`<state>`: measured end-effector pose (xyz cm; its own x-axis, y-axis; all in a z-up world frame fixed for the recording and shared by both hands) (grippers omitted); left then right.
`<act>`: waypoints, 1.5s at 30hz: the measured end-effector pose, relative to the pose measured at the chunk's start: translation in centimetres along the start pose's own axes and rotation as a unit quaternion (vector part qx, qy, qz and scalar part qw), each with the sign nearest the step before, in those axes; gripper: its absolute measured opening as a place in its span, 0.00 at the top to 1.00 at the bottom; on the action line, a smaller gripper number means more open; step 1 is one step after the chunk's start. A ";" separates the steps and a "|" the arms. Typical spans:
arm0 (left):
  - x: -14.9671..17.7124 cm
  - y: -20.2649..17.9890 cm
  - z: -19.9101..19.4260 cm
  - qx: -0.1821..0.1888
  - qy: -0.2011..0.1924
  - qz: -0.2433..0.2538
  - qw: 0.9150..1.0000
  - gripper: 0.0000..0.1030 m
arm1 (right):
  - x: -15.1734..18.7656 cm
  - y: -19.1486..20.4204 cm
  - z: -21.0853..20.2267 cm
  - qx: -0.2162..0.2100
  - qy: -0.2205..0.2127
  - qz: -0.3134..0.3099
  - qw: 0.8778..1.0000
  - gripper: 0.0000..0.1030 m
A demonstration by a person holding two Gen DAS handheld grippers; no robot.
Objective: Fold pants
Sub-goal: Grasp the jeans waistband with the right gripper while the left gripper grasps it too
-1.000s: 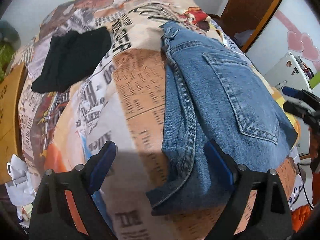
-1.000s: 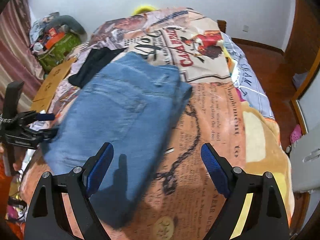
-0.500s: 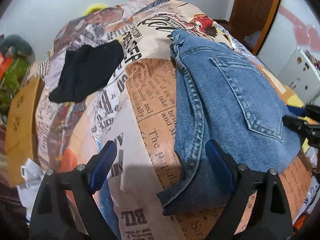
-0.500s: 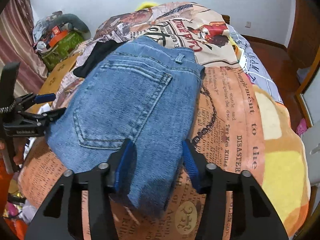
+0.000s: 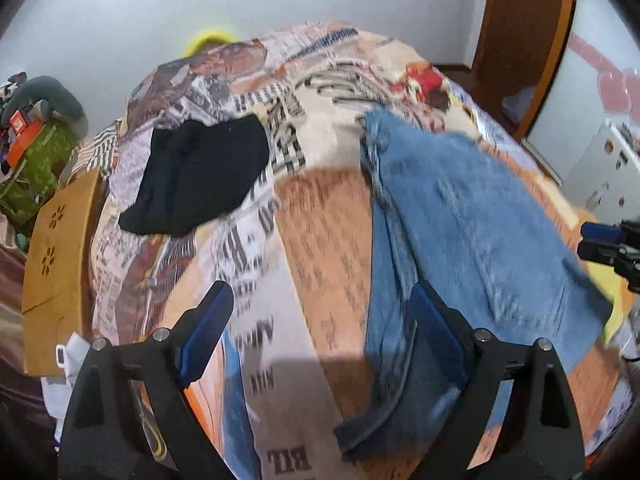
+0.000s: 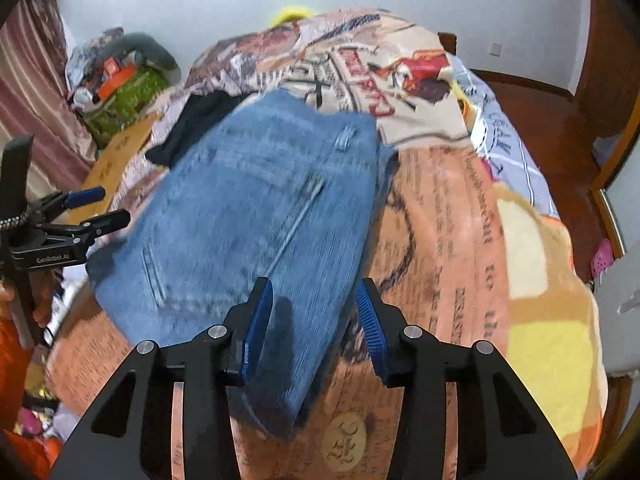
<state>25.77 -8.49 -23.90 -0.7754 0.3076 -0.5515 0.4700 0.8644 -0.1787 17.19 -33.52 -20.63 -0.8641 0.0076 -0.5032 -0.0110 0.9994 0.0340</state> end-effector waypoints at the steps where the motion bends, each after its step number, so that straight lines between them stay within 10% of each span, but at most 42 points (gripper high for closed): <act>1: -1.1 0.1 0.1 0.000 -0.007 0.001 1.000 0.11 | -0.8 -0.3 0.0 0.001 -0.008 0.003 1.000 0.59; 14: -10.3 -1.0 7.3 0.018 0.006 0.034 0.999 0.09 | -8.3 -2.6 6.1 0.001 -0.019 0.021 1.000 0.54; 26: -11.1 -2.0 13.6 0.023 0.049 0.063 0.997 0.03 | -11.0 -2.3 14.3 -0.035 0.042 0.030 0.998 0.67; 45: -10.8 -1.1 10.5 0.028 0.011 0.039 0.999 0.02 | -10.4 -1.9 10.9 0.005 0.006 -0.002 1.000 0.71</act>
Point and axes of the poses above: each gripper's, at about its wrist camera, not at the fingertips, and z roughly the way its jaws point, y to its left, x to its underside, the point moved 5 cm from there along z, roughly the way its jaws point, and after that the axes turned 14 degrees about x, right-handed, at the moved point
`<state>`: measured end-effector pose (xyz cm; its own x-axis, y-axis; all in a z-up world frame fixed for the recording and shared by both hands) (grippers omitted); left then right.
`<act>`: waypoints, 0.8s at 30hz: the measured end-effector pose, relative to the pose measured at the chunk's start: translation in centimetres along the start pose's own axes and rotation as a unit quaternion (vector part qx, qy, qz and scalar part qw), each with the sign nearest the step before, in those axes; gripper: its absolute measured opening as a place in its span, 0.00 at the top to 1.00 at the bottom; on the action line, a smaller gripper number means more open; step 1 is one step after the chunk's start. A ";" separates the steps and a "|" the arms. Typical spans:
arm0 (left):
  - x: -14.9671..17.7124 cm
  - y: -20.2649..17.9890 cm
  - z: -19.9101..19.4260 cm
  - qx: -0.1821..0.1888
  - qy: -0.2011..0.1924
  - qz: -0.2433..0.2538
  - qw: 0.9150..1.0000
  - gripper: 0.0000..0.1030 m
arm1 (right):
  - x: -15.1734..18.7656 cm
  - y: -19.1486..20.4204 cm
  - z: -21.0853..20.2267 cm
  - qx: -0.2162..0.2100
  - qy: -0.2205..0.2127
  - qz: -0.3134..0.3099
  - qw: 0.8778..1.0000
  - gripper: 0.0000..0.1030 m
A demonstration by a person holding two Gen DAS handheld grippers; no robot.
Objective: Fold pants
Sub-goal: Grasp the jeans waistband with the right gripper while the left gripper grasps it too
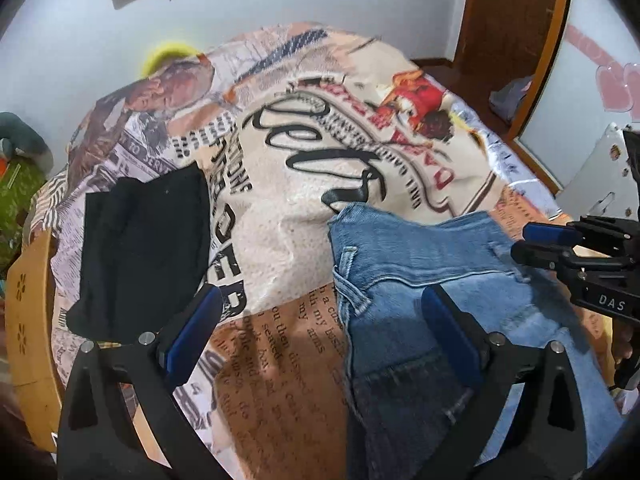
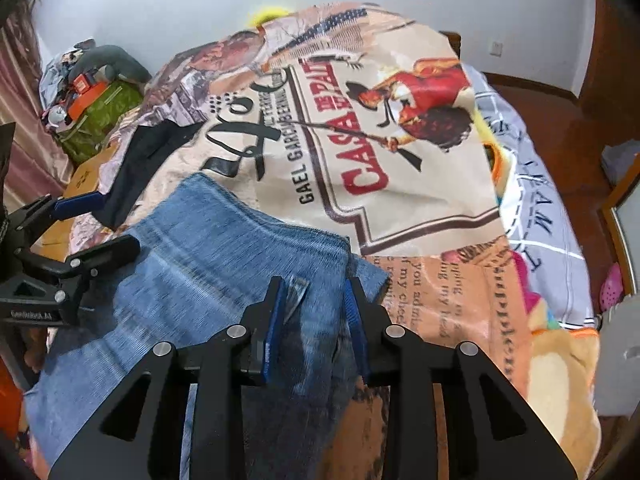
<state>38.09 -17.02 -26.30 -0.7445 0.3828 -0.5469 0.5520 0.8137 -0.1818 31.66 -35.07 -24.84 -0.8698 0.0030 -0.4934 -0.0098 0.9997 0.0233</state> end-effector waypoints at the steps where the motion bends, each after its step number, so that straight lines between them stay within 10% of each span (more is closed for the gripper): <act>1: -0.1 -0.1 -0.6 0.000 -0.005 0.002 1.000 0.02 | 0.1 0.0 -0.7 -0.001 -0.005 0.000 1.000 0.65; 9: 1.5 -2.1 -4.3 0.037 -0.009 0.016 0.999 0.02 | 2.4 -0.1 -5.7 -0.010 -0.047 0.004 0.999 0.30; 24: 5.2 -2.2 -0.6 0.122 0.099 -0.029 0.987 0.01 | 8.6 0.0 -3.0 -0.095 0.051 0.059 0.992 0.28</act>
Point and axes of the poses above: each gripper's, at about its wrist camera, not at the fingertips, and z roughly the way its jaws point, y to its left, x to its underside, the point moved 5 cm from there along z, roughly the way its jaws point, and after that the axes turned 14 degrees about x, right-handed, at the moved point
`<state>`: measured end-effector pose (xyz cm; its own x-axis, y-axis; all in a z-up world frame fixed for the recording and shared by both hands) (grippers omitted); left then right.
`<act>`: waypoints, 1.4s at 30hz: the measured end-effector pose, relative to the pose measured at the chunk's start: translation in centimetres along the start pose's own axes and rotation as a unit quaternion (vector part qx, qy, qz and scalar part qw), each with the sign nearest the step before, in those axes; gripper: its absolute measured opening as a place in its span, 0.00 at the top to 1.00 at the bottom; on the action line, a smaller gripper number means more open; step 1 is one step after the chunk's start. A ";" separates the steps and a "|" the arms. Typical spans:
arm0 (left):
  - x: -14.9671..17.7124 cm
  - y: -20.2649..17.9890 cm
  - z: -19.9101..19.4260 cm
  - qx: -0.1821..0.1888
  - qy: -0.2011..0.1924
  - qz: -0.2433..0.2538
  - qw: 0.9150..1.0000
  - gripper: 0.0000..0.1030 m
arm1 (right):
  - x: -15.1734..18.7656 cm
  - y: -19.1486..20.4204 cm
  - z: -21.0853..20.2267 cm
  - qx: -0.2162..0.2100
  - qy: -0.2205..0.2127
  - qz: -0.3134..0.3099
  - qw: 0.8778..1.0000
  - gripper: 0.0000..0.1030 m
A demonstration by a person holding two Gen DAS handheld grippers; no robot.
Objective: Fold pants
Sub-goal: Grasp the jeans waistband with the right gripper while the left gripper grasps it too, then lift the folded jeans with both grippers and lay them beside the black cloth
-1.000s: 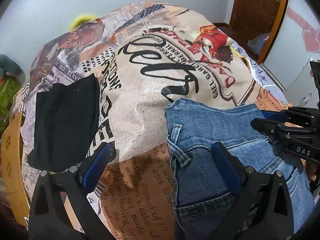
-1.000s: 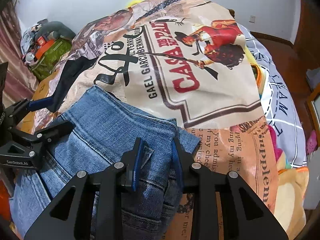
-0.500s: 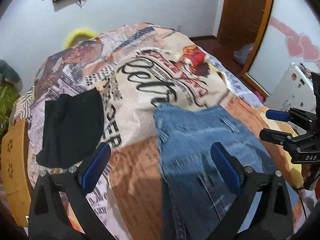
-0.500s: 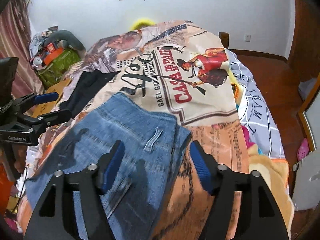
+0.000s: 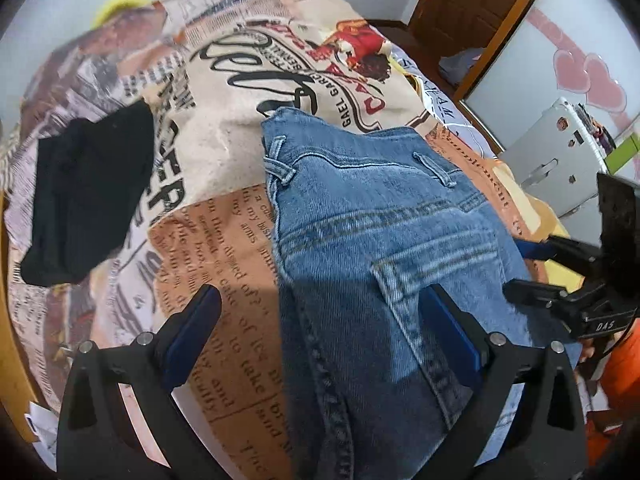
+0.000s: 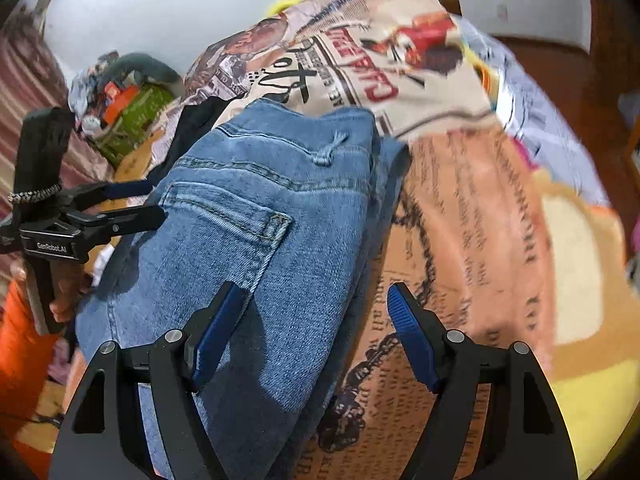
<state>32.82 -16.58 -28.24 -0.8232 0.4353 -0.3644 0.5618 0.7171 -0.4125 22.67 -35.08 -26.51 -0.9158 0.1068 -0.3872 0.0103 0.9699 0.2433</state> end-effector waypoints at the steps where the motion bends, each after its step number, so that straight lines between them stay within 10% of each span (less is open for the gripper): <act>1: -0.3 0.1 0.5 0.007 0.006 -0.005 1.000 0.01 | -0.2 -0.1 0.4 -0.011 0.005 0.007 1.000 0.28; 16: -2.5 0.1 4.8 0.117 0.046 -0.043 0.991 0.00 | -2.1 0.3 3.9 -0.095 0.032 0.066 0.993 0.26; 26: -1.8 -1.1 2.3 0.096 0.024 -0.022 0.995 0.33 | -2.9 0.8 1.7 -0.088 0.017 0.044 0.995 0.70; 42: -0.6 -1.0 -12.8 0.030 -0.150 0.019 0.988 0.60 | -7.8 9.8 -5.4 -0.082 -0.119 -0.077 0.986 0.78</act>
Point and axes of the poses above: each gripper's, at about its wrist camera, not at the fingertips, and z roughly the way its jaws point, y to its left, x to its underside, the point moved 5 cm from there along z, roughly the way its jaws point, and after that the axes turned 14 degrees about x, right-handed, at the moved point
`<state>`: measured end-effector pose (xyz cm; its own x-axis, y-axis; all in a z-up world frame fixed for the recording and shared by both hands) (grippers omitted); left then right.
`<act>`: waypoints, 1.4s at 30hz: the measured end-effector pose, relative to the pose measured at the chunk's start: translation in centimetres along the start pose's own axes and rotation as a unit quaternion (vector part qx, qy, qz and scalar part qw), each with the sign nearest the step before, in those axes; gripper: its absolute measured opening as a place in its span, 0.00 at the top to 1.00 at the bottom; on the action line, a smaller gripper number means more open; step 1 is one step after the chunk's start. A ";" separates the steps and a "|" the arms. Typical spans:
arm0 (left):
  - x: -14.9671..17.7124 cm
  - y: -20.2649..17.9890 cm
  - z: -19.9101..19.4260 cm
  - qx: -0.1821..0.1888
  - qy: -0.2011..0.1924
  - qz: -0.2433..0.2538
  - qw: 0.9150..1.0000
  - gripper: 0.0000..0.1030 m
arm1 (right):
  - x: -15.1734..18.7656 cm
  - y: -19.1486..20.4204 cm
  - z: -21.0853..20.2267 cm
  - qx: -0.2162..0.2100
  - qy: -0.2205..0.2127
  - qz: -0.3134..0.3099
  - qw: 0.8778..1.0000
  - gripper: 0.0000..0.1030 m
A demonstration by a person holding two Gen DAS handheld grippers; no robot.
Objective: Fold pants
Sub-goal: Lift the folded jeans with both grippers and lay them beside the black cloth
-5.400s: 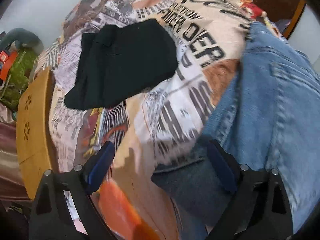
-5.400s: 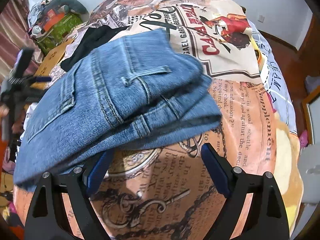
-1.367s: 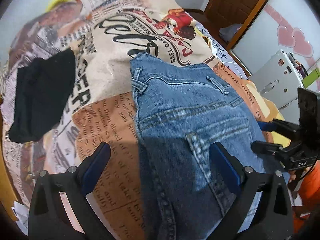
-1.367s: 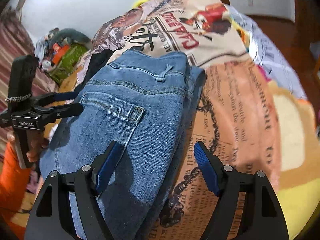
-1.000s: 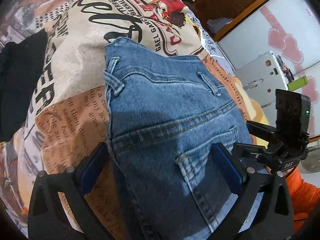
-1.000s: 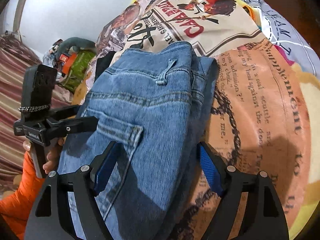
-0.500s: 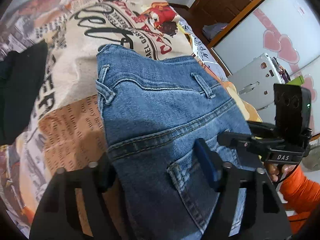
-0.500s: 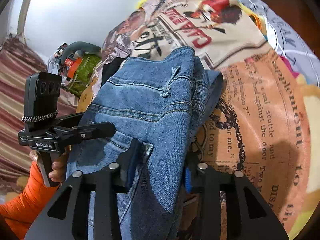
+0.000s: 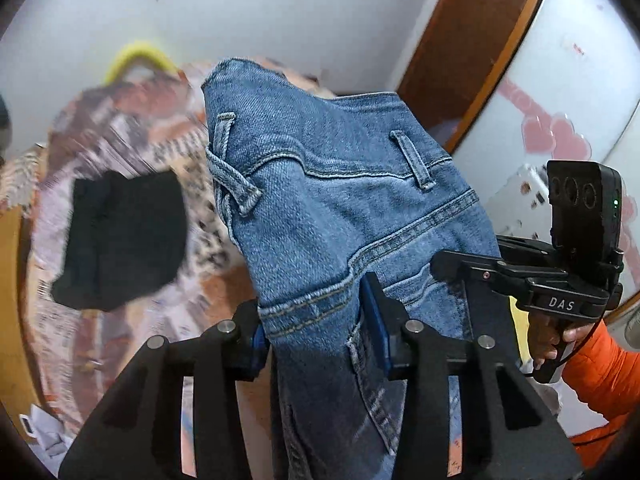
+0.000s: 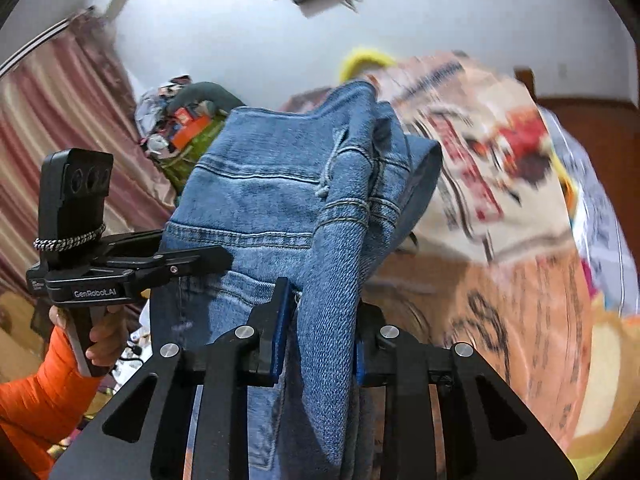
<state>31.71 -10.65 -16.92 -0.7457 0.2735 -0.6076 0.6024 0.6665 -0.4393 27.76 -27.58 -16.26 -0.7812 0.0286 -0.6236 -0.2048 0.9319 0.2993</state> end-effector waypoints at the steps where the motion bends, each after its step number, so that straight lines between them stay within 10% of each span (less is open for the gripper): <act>1: -0.2 0.4 -1.1 -0.007 -0.011 0.003 1.000 0.60 | -0.9 1.0 0.1 -0.004 -0.008 -0.008 1.000 0.78; 19: -5.2 14.2 -10.1 -0.110 -0.112 -0.025 0.987 0.61 | -10.5 12.5 8.9 -0.036 -0.055 -0.101 0.993 0.78; 42: -6.6 34.2 4.6 -0.129 -0.038 -0.138 0.981 0.61 | -12.9 9.9 29.8 0.028 0.064 -0.052 0.996 0.79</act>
<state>58.52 7.16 -30.97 -0.8414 0.0121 -0.5403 0.2808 0.8639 -0.4180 53.36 -7.97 -26.77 -0.8274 -0.1123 -0.5503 -0.2579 0.9463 0.1947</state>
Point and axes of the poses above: each gripper's, at about its wrist camera, not at the fingertips, and z roughly the way its jaws point, y to its left, x to its underside, the point moved 5 cm from there along z, roughly the way its jaws point, and after that the axes turned 14 degrees about x, right-handed, at the moved point
